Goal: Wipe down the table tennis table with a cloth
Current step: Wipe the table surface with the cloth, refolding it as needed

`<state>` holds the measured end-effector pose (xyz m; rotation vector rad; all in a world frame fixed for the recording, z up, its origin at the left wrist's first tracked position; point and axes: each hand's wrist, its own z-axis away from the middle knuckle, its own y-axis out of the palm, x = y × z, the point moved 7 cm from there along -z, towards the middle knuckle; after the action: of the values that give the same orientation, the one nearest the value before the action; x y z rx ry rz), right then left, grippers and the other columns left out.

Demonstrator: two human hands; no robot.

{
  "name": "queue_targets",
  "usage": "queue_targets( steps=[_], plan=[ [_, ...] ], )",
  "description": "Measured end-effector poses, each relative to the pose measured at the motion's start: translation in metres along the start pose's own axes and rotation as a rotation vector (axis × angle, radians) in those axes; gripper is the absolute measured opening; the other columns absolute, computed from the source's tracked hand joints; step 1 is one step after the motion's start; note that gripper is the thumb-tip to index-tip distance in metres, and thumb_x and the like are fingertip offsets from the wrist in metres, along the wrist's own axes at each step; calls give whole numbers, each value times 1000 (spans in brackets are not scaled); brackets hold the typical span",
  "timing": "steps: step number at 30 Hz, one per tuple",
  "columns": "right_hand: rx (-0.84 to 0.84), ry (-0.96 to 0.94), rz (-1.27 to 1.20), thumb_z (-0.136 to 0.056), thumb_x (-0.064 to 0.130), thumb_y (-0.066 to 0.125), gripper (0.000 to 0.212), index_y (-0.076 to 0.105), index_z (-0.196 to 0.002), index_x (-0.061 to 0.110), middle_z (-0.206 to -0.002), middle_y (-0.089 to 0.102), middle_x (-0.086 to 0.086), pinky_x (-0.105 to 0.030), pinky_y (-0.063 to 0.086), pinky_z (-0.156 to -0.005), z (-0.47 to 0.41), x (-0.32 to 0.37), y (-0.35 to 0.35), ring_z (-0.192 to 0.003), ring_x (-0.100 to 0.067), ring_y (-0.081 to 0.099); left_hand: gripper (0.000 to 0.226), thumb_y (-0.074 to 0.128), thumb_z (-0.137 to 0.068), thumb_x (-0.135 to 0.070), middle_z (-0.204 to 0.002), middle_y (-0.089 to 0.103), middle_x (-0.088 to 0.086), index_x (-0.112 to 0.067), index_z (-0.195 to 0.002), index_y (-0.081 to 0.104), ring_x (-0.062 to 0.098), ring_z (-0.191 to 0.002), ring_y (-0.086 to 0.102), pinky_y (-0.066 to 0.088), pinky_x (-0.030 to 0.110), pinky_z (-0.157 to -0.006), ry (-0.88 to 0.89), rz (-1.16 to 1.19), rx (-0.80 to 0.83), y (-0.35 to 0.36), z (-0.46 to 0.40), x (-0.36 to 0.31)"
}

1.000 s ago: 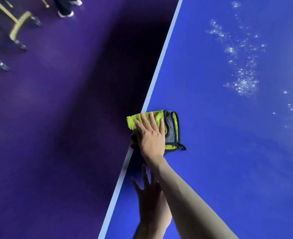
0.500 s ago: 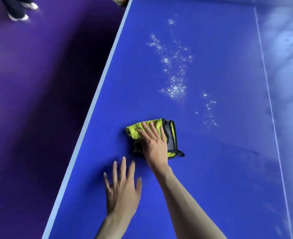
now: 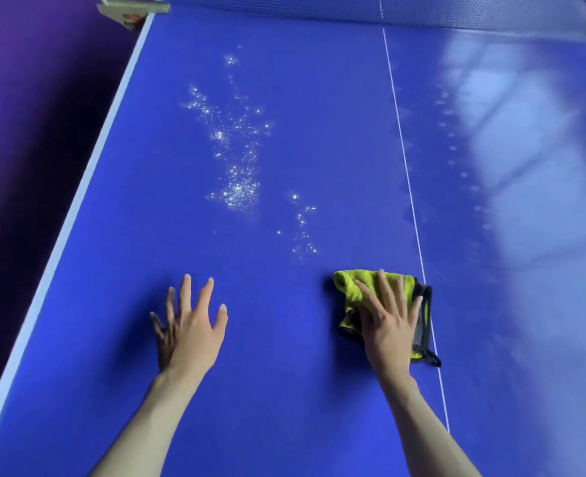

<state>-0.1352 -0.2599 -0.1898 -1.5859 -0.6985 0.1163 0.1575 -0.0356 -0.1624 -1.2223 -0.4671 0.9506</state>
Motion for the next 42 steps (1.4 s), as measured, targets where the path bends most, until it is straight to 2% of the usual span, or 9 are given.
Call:
queue_targets(
  steps=[4, 7, 13, 19, 22, 24, 27, 34, 42],
  plan=[
    [-19, 127, -13, -97, 44, 47, 49, 60, -143, 39, -160, 46, 2, -59, 17, -124, -22, -51, -16, -154, -27, 32, 60, 42, -103, -48, -170, 10, -4, -33, -159, 27, 26, -156, 7, 13, 69, -119, -52, 41, 19, 1, -14, 8],
    [-25, 269, -40, -89, 47, 52, 54, 60, -142, 39, -159, 48, 6, -58, 13, -123, -43, -67, -18, -154, -24, 31, 63, 44, -103, -41, -170, 7, -9, -34, -161, 21, 20, -157, 4, 14, 70, -118, -57, 54, 32, 7, -8, 11],
    [-68, 506, -97, -90, 40, 48, 55, 59, -143, 37, -163, 41, 13, -64, 4, -124, -67, -27, 3, -158, -20, 21, 65, 49, -101, -42, -170, 12, -5, -30, -161, 25, 24, -157, 10, 22, 69, -116, -32, 57, 44, 10, -9, 7],
    [0, 273, -91, -96, 30, 66, 57, 48, -147, 47, -165, 36, 15, -59, 4, -127, -86, 117, 59, -159, -19, 20, 59, 55, -98, -35, -169, 15, -8, -29, -155, 38, 22, -143, 40, 51, 50, -98, 81, 63, 39, -11, -11, 26],
    [14, 113, -84, -101, 39, 62, 49, 49, -147, 47, -165, 37, 15, -60, 10, -126, -86, 212, 89, -158, -20, 23, 53, 65, -90, -21, -157, 41, -3, -23, -141, 51, 25, -116, 60, 57, 41, -70, 60, 111, -77, -35, -16, 51],
    [35, 5, -123, -101, 40, 61, 49, 49, -148, 47, -165, 36, 15, -59, 9, -127, -83, 281, 109, -159, -20, 22, 48, 69, -84, -12, -135, 57, 2, -18, -129, 51, 29, -104, 65, 56, 41, -65, 14, 139, -161, -48, -20, 80],
    [117, -129, -178, -95, 30, 66, 56, 51, -146, 46, -166, 33, 16, -58, 5, -127, -76, 380, 141, -159, -20, 20, 42, 70, -81, -7, -116, 62, 3, -16, -118, 52, 31, -98, 65, 54, 43, -67, -43, 135, -223, -58, -24, 124],
    [276, -353, -247, -93, 14, 58, 49, 60, -138, 34, -163, 41, 13, -57, 1, -127, -59, 542, 196, -158, -22, 22, 55, 79, -72, -9, -122, 63, 9, -10, -125, 62, 33, -106, 65, 57, 43, -78, -117, 43, -217, -58, -30, 190],
    [307, -529, -256, -97, 9, 55, 47, 58, -141, 25, -163, 42, 7, -55, 9, -128, -54, 572, 209, -158, -25, 23, 60, 76, -73, -9, -121, 62, 10, -14, -127, 51, 33, -104, 64, 56, 44, -76, -76, 67, -222, -59, -37, 196]
  ],
)
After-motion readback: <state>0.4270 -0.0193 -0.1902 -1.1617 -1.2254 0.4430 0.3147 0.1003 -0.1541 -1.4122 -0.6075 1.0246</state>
